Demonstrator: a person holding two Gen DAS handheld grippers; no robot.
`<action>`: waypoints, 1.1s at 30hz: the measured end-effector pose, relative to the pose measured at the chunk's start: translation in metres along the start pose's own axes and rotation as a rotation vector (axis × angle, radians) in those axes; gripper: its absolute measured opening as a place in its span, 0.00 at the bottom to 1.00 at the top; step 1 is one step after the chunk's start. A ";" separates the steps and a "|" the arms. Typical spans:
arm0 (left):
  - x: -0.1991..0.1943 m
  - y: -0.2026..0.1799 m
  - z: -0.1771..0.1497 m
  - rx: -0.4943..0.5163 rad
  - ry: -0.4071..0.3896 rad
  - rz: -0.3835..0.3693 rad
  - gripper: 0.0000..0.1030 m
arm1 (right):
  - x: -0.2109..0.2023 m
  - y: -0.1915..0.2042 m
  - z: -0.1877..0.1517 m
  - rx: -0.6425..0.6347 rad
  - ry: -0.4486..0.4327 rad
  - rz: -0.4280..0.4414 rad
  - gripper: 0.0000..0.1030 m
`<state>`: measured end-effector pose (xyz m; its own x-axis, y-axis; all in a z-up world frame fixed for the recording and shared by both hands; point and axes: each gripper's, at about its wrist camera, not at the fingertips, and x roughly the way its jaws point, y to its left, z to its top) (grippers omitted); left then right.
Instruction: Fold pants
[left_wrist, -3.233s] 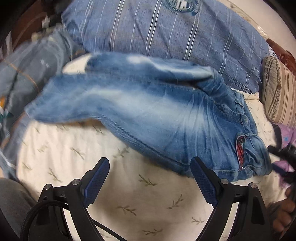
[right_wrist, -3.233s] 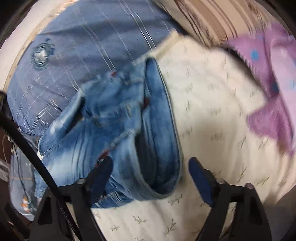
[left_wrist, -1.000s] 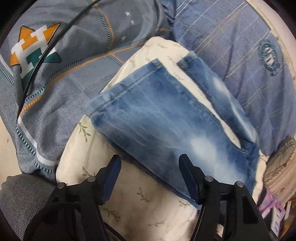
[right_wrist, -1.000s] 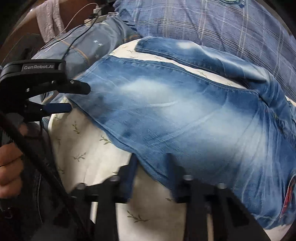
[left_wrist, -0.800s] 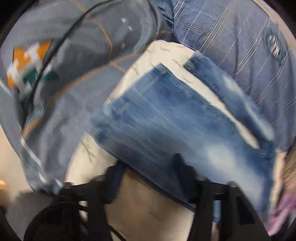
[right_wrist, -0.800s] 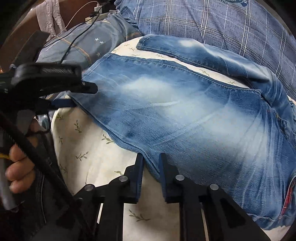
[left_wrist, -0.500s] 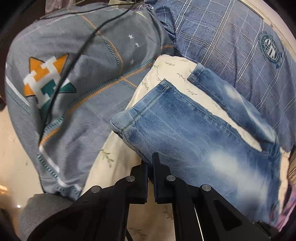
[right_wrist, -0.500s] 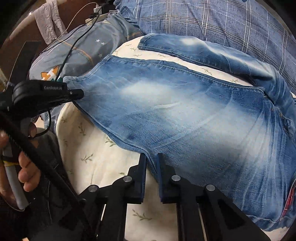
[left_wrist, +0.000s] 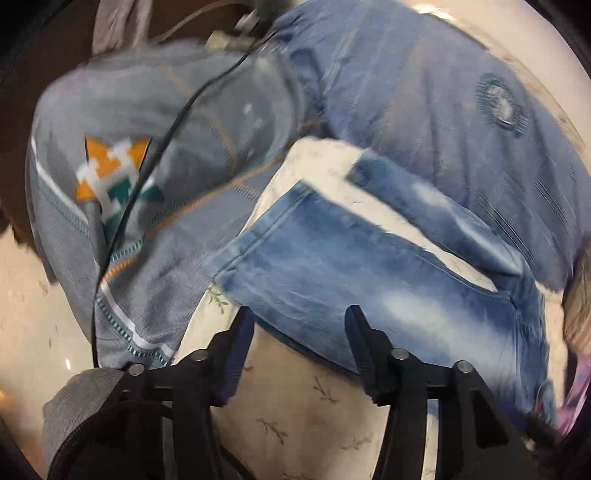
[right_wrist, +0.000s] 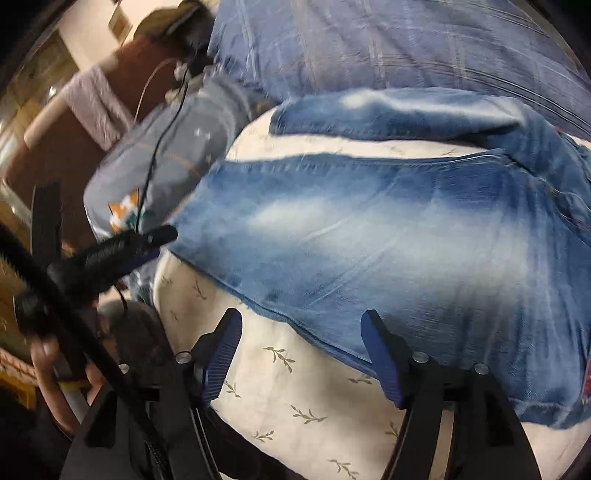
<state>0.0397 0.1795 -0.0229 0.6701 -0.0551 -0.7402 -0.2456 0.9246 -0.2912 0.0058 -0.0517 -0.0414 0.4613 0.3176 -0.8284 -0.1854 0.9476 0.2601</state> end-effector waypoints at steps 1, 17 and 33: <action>-0.010 -0.004 -0.006 0.030 -0.014 -0.001 0.53 | -0.004 -0.002 0.000 0.011 -0.013 -0.007 0.66; -0.066 -0.064 -0.002 0.150 -0.013 -0.082 0.59 | -0.078 -0.038 0.011 0.156 -0.308 -0.097 0.77; -0.017 -0.151 0.054 0.259 -0.046 -0.154 0.64 | -0.087 -0.096 0.007 0.322 -0.300 -0.106 0.77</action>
<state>0.1038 0.0615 0.0663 0.7178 -0.1910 -0.6696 0.0442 0.9722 -0.2300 -0.0103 -0.1697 0.0091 0.7029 0.1687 -0.6910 0.1344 0.9225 0.3619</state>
